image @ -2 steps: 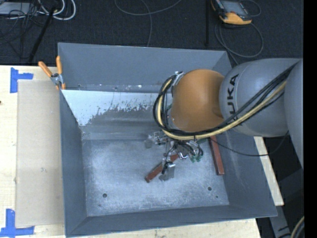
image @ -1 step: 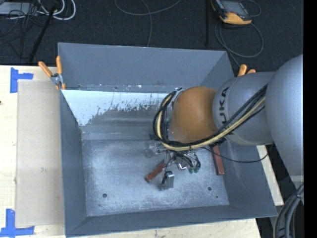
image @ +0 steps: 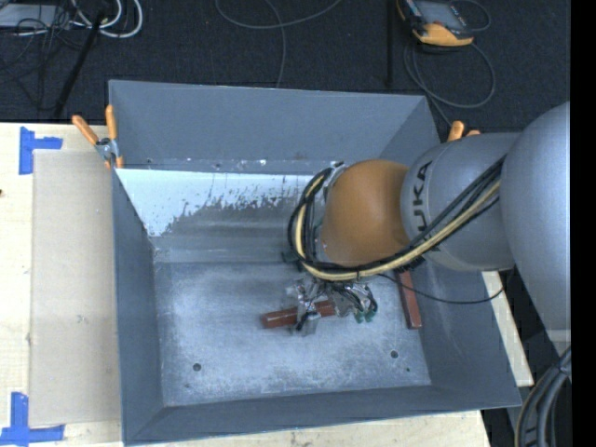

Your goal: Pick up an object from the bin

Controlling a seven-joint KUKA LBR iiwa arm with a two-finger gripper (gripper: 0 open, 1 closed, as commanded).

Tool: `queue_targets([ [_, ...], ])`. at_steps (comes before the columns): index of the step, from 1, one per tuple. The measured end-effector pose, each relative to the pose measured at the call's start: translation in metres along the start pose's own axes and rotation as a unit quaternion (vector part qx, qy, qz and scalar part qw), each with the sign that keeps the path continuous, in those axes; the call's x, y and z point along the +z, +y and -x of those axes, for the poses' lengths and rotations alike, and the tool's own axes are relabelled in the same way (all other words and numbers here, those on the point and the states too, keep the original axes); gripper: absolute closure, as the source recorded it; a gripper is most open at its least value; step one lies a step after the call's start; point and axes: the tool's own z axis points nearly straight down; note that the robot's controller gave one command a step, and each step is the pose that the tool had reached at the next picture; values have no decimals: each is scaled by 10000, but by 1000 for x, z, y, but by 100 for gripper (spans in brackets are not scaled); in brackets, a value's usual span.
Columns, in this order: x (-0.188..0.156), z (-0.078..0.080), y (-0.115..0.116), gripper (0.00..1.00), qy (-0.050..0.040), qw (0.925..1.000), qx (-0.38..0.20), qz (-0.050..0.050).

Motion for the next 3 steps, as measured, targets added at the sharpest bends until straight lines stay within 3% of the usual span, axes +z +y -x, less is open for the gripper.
queue_targets([
  [1, 0, 0, 0, 0, 2, 10000, 5, 0],
  [2, 0, 0, 0, 100, 5, 10000, 11, 0],
  [3, -1, 32, -43, 100, -19, 9996, -265, -14],
])
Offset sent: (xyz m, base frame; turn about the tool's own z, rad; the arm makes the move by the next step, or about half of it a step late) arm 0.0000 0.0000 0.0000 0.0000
